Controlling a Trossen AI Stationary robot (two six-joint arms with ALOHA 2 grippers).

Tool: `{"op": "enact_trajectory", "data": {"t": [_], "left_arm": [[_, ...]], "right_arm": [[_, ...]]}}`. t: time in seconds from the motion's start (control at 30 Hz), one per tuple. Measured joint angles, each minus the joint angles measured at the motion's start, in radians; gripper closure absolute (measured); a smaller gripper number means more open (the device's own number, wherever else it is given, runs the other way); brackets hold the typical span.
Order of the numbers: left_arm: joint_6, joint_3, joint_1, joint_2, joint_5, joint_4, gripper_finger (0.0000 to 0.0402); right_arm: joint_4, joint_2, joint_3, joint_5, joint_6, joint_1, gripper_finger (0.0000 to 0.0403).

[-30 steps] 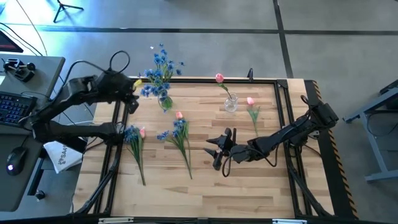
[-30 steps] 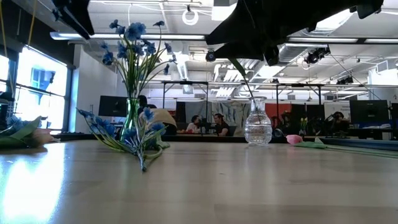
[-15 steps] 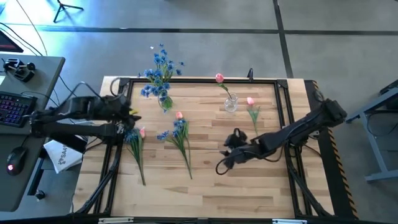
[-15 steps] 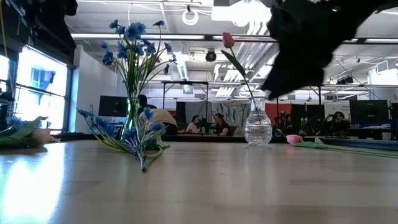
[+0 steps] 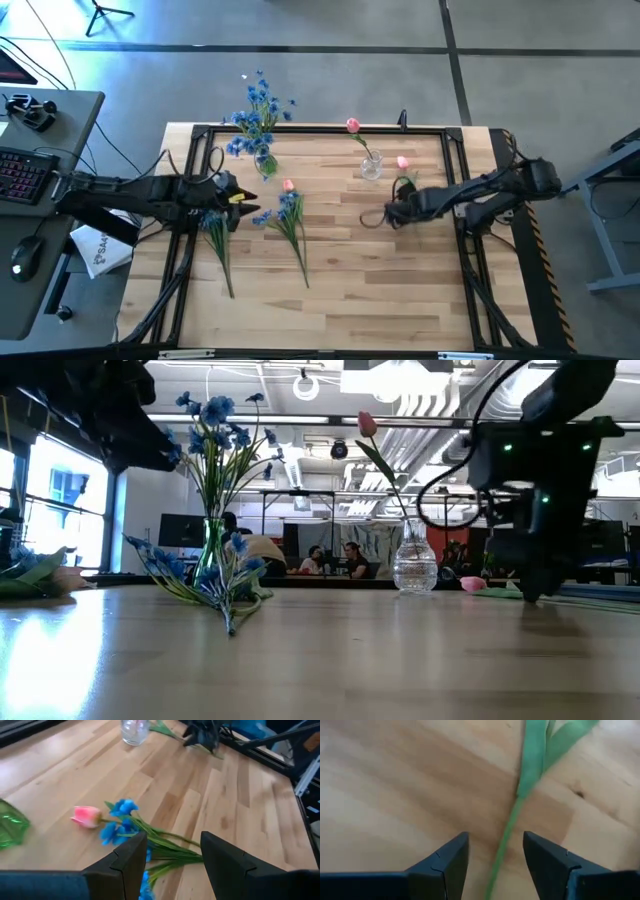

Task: Sort flowers into vase by color
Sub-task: Put the top pink flower into the transparent vase

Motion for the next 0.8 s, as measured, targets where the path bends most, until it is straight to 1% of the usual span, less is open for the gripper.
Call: {"op": "enact_trajectory", "data": {"t": [0.1,0.2,0.33,0.47,0.53,0.6,0.7,0.8], "left_arm": [[0.000,-0.030,-0.020,0.013,-0.001,0.065,0.0227],[0.001,-0.060,-0.033,0.021,-0.001,0.124,0.0227],[0.001,-0.073,-0.045,0.035,-0.016,0.148,0.0227],[0.001,-0.073,-0.065,0.055,-0.036,0.153,0.0227],[0.002,-0.073,-0.077,0.065,-0.043,0.153,0.0227],[0.002,-0.073,-0.089,0.074,-0.044,0.153,0.0227],[0.002,-0.073,-0.108,0.087,-0.053,0.153,0.0227],[0.001,-0.073,-0.124,0.099,-0.078,0.153,0.0227]], "right_arm": [[0.051,-0.003,-0.013,-0.030,-0.079,-0.104,0.0221],[0.085,-0.003,-0.009,-0.040,-0.164,-0.168,0.0239],[0.138,-0.003,-0.021,-0.068,-0.235,-0.231,0.0300],[0.176,-0.010,-0.056,-0.147,-0.258,-0.284,0.0379],[0.182,-0.012,-0.063,-0.161,-0.258,-0.285,0.0394],[0.178,-0.014,-0.063,-0.156,-0.237,-0.259,0.0392],[0.143,-0.043,-0.054,-0.147,-0.184,-0.192,0.0399],[0.053,-0.098,-0.039,-0.193,-0.083,-0.118,0.0400]]}}
